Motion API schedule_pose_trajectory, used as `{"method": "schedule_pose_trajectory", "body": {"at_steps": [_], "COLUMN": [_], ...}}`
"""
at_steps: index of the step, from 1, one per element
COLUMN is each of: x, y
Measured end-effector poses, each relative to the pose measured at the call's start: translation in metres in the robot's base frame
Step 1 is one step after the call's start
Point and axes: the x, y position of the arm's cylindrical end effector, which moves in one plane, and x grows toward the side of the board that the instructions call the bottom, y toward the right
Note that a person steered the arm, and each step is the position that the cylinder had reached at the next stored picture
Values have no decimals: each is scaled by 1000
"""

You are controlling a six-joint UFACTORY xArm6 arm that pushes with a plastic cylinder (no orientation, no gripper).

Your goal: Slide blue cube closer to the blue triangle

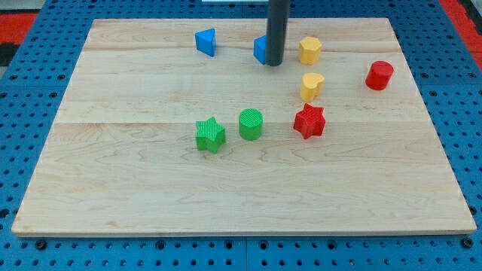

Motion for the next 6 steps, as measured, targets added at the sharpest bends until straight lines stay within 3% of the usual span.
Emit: {"method": "schedule_pose_trajectory", "body": {"at_steps": [3, 4, 6], "x": [-14, -44, -46], "y": [32, 23, -30]}}
